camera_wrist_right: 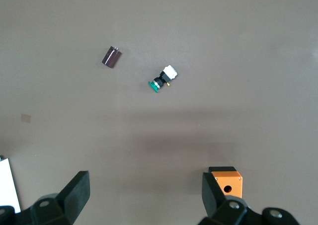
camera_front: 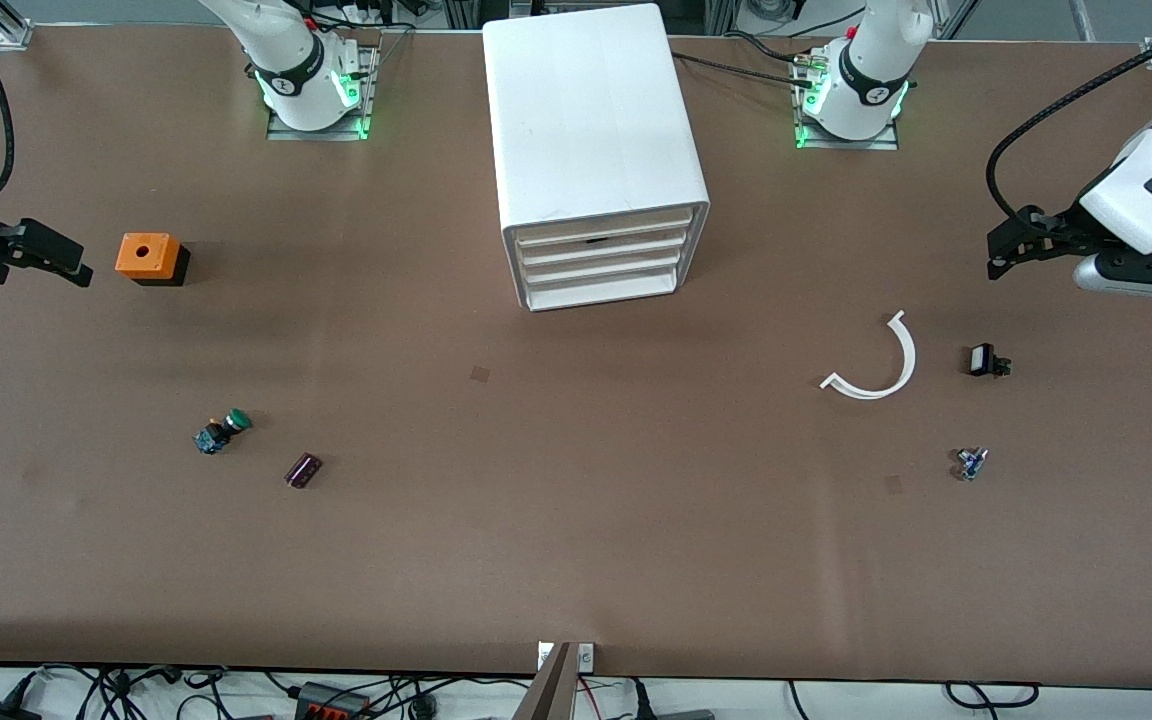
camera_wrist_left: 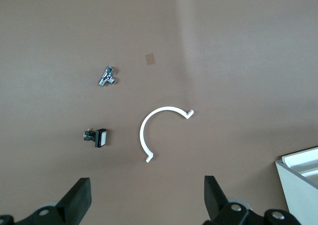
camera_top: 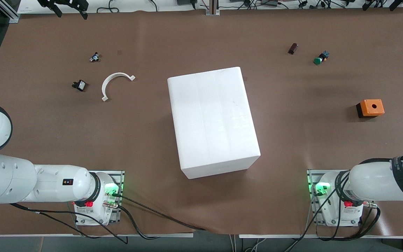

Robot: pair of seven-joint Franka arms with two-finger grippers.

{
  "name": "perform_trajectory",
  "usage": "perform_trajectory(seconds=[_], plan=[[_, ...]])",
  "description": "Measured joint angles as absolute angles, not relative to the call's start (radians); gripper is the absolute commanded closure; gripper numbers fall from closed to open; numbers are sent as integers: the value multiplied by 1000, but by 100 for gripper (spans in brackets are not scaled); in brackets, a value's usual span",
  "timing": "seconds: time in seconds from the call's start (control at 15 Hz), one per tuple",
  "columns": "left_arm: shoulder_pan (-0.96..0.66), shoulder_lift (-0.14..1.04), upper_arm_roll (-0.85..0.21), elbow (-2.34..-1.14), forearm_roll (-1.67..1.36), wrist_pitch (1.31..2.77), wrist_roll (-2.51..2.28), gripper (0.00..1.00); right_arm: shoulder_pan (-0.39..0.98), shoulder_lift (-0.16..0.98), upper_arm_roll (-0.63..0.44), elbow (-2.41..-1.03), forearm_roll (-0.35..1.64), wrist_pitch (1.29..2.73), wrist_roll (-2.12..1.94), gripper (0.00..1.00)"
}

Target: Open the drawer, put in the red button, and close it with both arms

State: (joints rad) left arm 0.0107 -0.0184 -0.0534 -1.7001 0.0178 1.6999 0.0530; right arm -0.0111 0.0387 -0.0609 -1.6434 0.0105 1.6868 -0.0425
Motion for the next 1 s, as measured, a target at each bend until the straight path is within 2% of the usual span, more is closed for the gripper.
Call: perform_trajectory(seconds=[1.0], plan=[[15, -19, -60, -1700, 16, 1690, 53, 0, -11, 19, -61, -1682, 8, 1698, -45, 0]])
